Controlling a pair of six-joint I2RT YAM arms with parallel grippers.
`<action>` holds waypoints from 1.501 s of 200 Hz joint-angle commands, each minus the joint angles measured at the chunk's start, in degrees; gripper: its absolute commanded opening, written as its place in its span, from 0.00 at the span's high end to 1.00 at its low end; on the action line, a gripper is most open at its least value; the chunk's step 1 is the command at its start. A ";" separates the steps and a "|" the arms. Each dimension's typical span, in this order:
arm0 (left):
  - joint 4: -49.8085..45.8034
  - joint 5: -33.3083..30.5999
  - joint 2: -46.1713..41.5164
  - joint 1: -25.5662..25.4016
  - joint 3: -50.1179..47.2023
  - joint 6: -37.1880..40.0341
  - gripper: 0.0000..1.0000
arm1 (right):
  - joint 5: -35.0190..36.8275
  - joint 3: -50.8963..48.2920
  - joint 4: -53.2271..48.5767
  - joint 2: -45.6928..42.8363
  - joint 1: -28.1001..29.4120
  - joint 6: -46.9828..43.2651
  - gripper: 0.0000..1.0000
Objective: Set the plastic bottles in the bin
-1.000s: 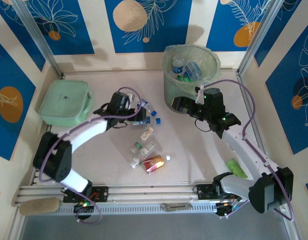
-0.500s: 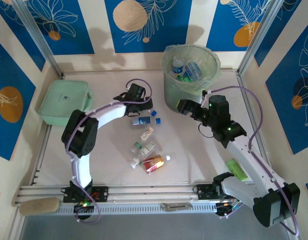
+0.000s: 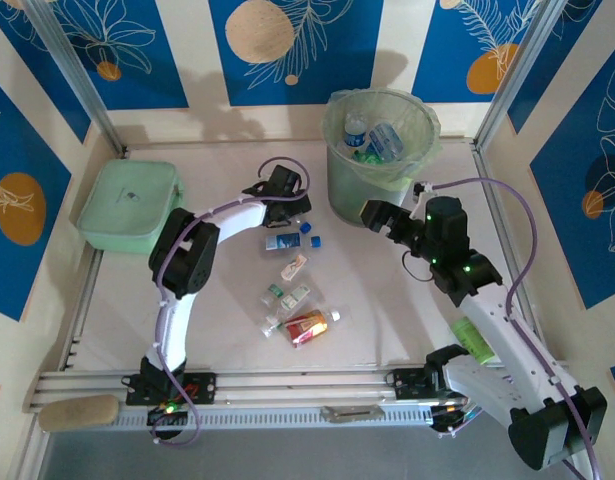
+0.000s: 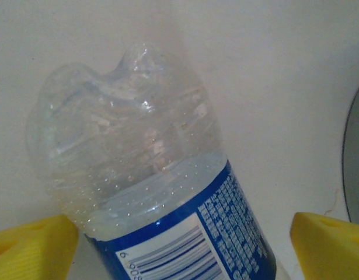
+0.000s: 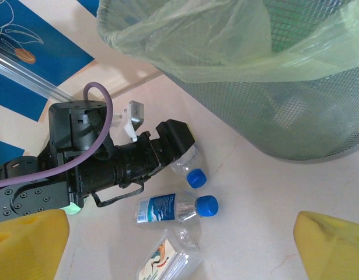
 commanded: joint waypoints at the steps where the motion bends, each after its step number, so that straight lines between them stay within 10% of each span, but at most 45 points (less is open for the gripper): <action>1: -0.25 -0.55 1.40 0.66 2.13 -0.08 0.14 | 1.54 -0.79 -1.05 -1.44 -0.64 -0.98 0.01; 105: 6.94 0.29 -0.51 2.33 -1.62 -0.01 0.52 | 1.27 0.22 -2.60 -2.52 -1.59 -1.04 0.01; 220: 20.66 9.97 -28.05 2.63 -9.78 12.50 0.53 | 2.95 -2.20 -1.35 -2.25 -4.34 0.39 0.01; 300: 13.97 25.47 -20.37 -0.29 16.40 21.92 0.54 | 1.37 -5.60 -0.46 -4.68 -8.09 4.26 0.01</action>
